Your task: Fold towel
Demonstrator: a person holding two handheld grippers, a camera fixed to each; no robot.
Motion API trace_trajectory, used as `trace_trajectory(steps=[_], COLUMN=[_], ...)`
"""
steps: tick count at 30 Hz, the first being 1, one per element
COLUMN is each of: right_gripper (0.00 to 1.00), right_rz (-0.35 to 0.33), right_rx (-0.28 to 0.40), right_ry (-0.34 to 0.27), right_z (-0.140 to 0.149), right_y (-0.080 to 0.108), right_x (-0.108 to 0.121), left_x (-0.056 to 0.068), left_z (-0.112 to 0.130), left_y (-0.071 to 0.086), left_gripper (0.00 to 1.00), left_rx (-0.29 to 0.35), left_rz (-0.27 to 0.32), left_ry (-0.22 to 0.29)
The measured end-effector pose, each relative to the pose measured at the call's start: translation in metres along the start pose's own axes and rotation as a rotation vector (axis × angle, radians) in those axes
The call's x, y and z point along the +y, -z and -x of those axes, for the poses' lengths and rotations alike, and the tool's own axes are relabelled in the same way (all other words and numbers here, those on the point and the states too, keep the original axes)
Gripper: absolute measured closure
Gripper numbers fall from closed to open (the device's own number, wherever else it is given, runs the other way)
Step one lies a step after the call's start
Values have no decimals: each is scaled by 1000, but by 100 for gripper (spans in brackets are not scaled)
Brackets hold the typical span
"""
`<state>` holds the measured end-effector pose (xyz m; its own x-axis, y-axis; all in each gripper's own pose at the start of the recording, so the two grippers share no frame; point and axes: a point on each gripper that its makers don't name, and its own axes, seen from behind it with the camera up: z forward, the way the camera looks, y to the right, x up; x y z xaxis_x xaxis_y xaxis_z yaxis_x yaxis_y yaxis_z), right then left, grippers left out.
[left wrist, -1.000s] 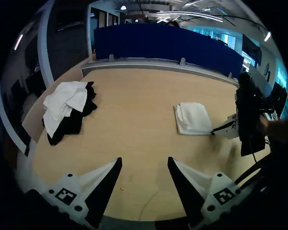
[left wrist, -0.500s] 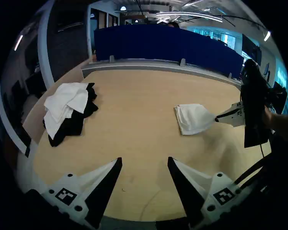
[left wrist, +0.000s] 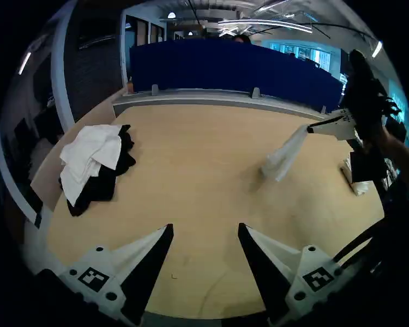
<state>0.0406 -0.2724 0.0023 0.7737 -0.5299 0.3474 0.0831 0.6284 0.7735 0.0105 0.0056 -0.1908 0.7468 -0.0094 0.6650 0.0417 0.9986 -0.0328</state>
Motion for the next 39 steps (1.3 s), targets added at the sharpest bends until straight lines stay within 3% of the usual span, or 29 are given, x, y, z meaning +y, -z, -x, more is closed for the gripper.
trace_trajectory(steps=[6, 18, 39], right_gripper=[96, 96, 96], right_rz=[12, 43, 159], right_rx=[22, 37, 0], right_ry=[0, -43, -104], right_z=[-14, -9, 43], right_y=[18, 53, 145], right_x=[14, 47, 170], left_x=[4, 18, 41], left_z=[-7, -18, -34], left_y=[0, -3, -15], left_gripper=[13, 13, 13], left_rx=[6, 13, 4], left_rz=[12, 37, 54], left_ry=[-1, -11, -43])
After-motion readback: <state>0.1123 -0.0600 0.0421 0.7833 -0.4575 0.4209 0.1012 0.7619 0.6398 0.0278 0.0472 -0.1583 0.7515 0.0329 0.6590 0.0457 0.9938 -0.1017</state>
